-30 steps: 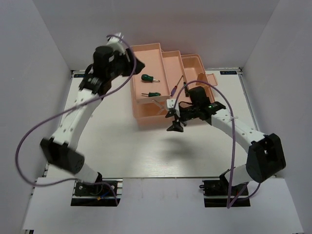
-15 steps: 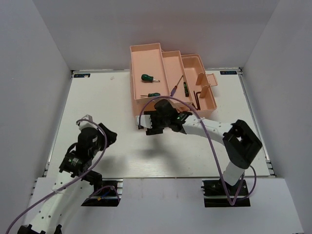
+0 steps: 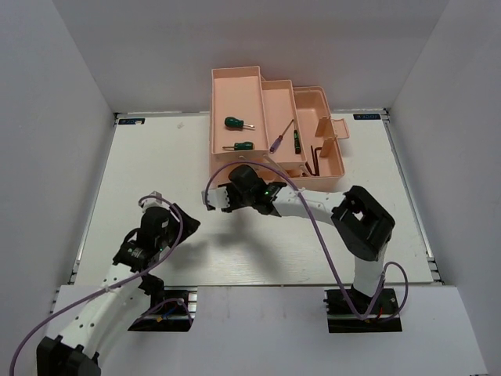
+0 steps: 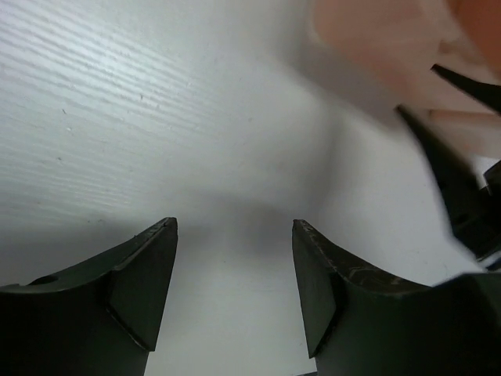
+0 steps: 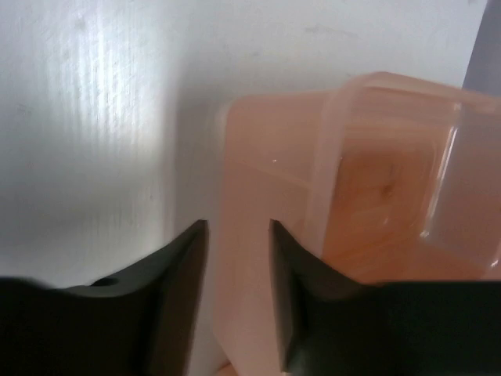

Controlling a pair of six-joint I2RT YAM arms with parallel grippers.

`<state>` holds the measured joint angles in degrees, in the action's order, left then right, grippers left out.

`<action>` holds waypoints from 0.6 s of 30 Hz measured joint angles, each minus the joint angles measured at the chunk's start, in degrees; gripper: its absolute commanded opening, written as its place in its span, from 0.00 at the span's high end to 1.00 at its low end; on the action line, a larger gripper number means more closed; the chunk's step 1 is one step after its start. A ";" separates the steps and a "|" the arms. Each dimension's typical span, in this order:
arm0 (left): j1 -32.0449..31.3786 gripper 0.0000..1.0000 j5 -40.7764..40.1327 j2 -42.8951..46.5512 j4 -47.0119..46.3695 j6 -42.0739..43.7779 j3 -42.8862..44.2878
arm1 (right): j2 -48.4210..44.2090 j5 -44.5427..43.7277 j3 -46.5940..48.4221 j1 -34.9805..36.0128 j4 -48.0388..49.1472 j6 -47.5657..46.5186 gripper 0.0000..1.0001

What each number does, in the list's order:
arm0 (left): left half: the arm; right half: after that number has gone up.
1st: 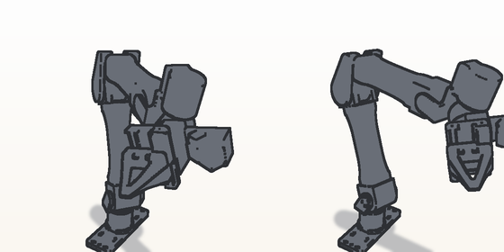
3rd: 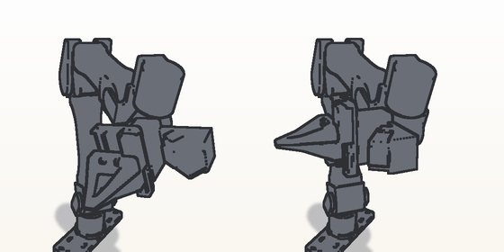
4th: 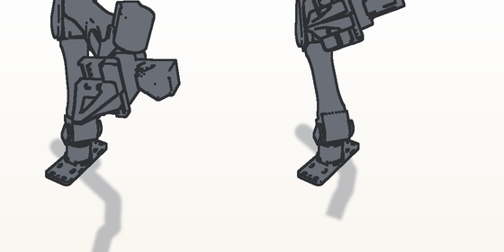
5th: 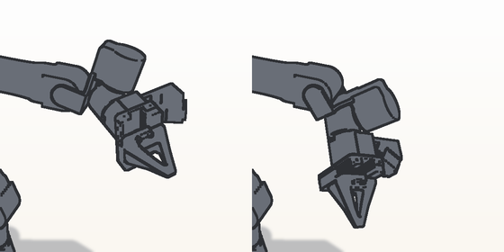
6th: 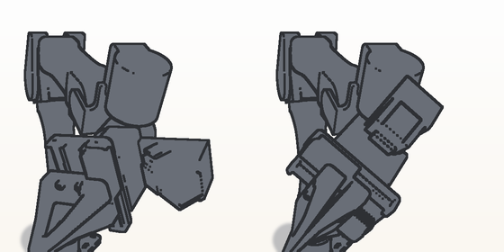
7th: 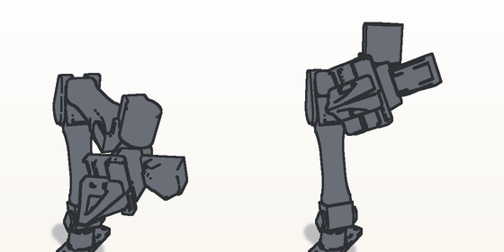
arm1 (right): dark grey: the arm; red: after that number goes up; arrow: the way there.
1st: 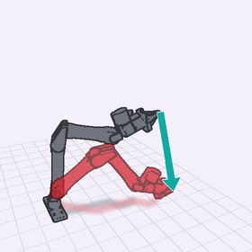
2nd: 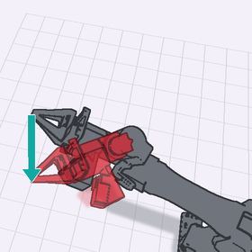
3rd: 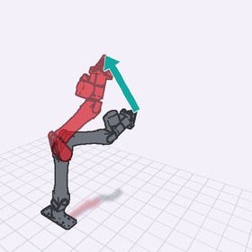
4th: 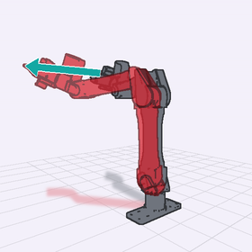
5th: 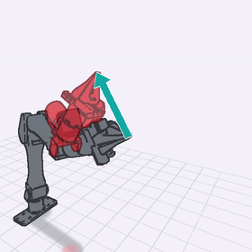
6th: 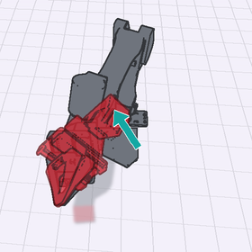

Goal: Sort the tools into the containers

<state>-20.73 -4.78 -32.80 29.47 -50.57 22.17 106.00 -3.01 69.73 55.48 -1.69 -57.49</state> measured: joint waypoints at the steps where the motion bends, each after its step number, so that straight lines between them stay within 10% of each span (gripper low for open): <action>1: 0.00 0.29 0.98 -1.18 -1.73 -0.37 -1.38 | 0.94 -0.11 1.57 -0.11 -0.35 -0.15 0.74; 4: 0.00 0.28 3.30 -4.72 -5.70 -1.60 -4.33 | 2.51 0.24 4.94 -0.70 -1.70 0.31 1.00; 18: 0.00 0.27 8.70 -21.75 -25.92 -7.52 -6.84 | -1.75 5.35 15.87 -1.20 -15.98 7.63 1.00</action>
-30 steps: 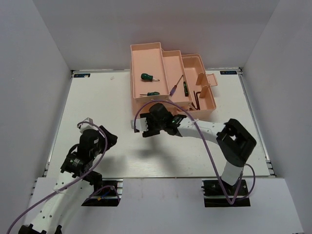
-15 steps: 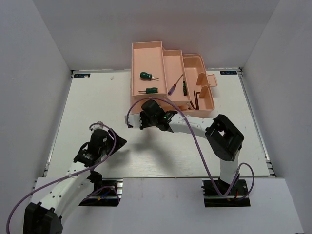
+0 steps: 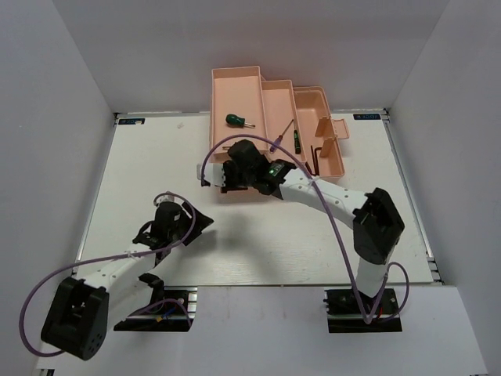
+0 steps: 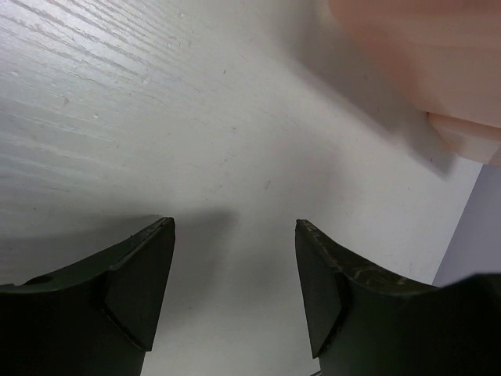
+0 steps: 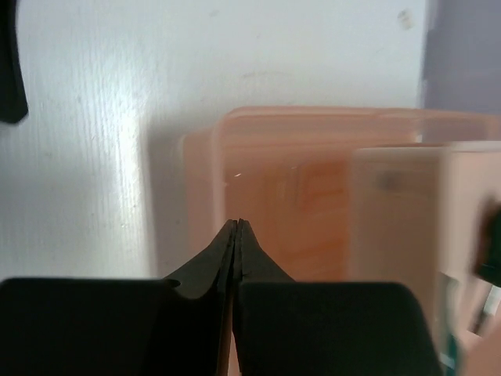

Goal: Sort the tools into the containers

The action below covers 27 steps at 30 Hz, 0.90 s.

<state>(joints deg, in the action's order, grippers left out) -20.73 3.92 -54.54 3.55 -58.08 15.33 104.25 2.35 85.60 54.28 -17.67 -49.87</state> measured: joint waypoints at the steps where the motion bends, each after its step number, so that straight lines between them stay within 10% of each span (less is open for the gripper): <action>1: 0.00 0.27 0.13 -1.49 -1.29 -0.35 0.00 | -0.94 0.24 0.92 0.00 -0.37 0.33 1.00; 3: 0.00 0.27 0.26 -3.91 -2.99 -0.90 0.13 | -2.75 0.44 1.75 0.00 -0.37 0.66 0.92; 5: 0.00 0.27 0.26 -5.14 -4.09 -1.29 0.37 | -4.24 0.61 1.57 0.00 -0.24 0.81 0.55; 11: -0.11 0.27 -0.02 -2.25 -3.96 -1.29 0.52 | -3.72 0.79 -3.91 -0.02 0.50 -0.35 0.36; 20: -0.11 0.27 -0.31 3.37 -1.97 -0.46 -0.35 | 3.98 -3.28 -4.44 -0.07 3.96 -0.22 0.41; 27: -0.11 0.27 -0.31 4.35 -1.07 -0.42 -1.75 | 8.31 -6.34 -2.84 -0.70 7.98 -0.70 0.96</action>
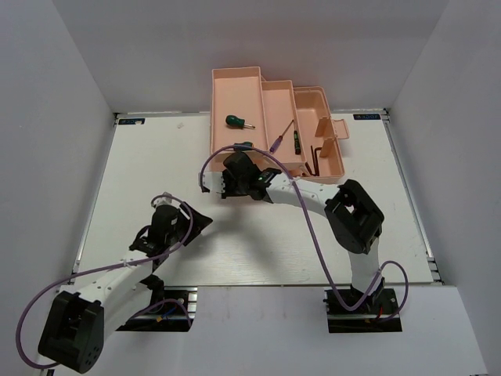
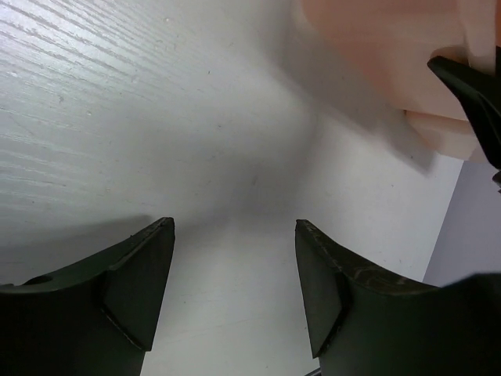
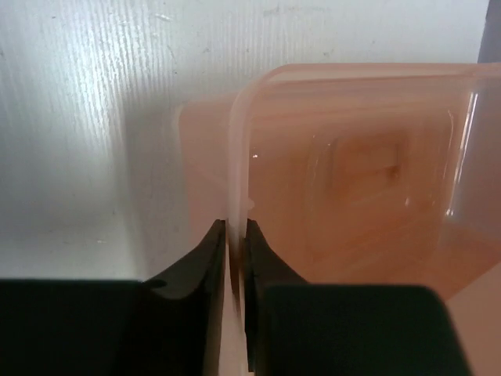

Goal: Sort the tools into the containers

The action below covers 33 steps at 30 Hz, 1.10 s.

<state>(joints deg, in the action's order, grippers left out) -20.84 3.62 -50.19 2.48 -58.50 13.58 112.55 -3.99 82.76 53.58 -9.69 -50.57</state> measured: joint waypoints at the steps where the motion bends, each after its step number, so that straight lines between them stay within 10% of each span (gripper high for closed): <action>1: 0.00 0.27 0.00 -0.11 -0.11 -0.02 -0.17 | 0.00 0.48 0.17 -0.17 -0.22 0.35 1.00; 18: 0.00 0.29 4.17 -20.61 -15.08 -2.01 4.33 | -4.02 6.29 2.51 -0.74 -12.68 4.63 1.00; 25: 0.50 0.77 6.23 -23.23 -17.81 -2.40 4.98 | -8.07 8.96 3.48 -0.83 -17.53 7.87 1.00; 33: 1.75 0.78 9.53 -28.24 -26.53 -0.50 5.11 | -11.10 10.58 3.72 -1.46 -18.88 10.32 1.00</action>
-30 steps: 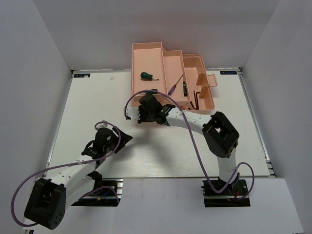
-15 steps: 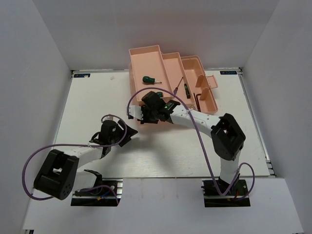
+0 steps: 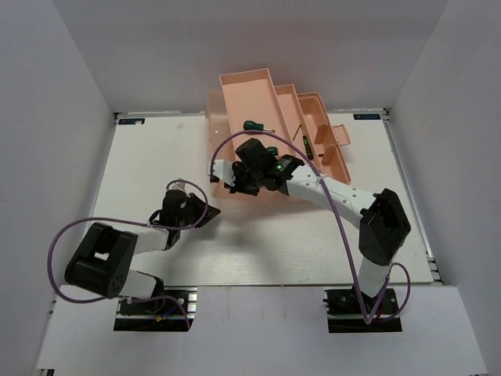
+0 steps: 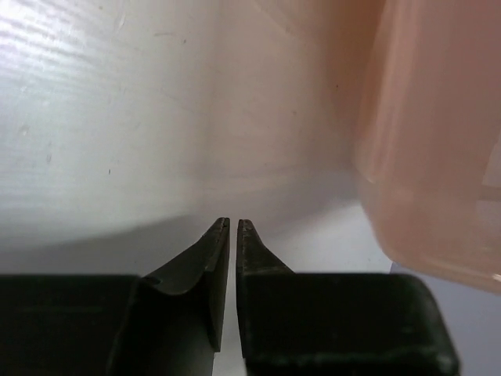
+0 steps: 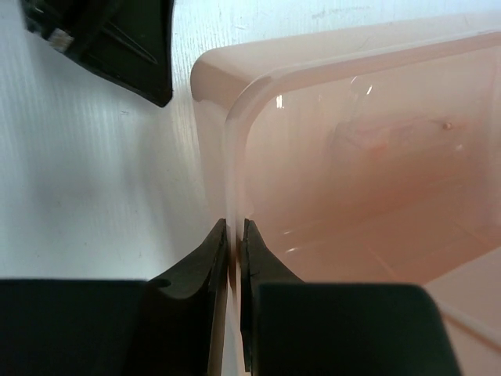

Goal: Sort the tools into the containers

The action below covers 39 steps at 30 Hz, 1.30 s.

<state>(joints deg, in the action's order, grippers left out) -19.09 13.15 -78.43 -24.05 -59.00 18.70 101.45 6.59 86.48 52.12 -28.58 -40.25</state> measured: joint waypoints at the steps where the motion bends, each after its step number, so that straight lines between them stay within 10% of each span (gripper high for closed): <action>1: 0.42 0.77 0.55 -1.75 -1.55 0.57 0.13 | -0.39 0.13 0.00 -0.04 -0.02 0.31 1.00; 14: 3.93 0.62 8.07 -20.26 -24.83 1.16 9.79 | -4.81 1.11 -3.65 -1.07 1.40 1.49 1.00; 18: 4.17 0.62 9.68 -25.55 -29.66 -1.31 11.98 | -5.29 1.44 -4.48 -1.36 1.92 2.49 0.26; 19: 4.20 0.62 9.97 -26.40 -30.29 -1.73 12.17 | -5.60 1.86 -4.55 -1.07 1.73 2.89 0.23; 24: 4.31 0.62 10.21 -27.56 -31.26 -3.08 12.20 | -7.17 -0.17 -4.31 0.31 1.42 4.42 0.25; 31: 4.31 0.62 10.23 -27.58 -30.80 -3.67 12.22 | -10.40 -4.83 -4.31 0.22 1.27 10.54 0.69; 34: 4.31 0.62 10.23 -27.65 -29.49 -3.82 12.79 | -11.72 -5.84 -4.44 0.31 0.42 13.84 0.69; 39: 4.35 0.62 10.21 -27.67 -27.34 -3.91 15.02 | -15.96 -1.57 -7.50 0.13 -3.21 16.50 0.41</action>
<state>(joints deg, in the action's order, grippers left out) -14.74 23.35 -106.10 -51.40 -62.92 33.71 85.49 5.02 78.98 52.25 -31.79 -23.75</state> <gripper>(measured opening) 0.381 0.485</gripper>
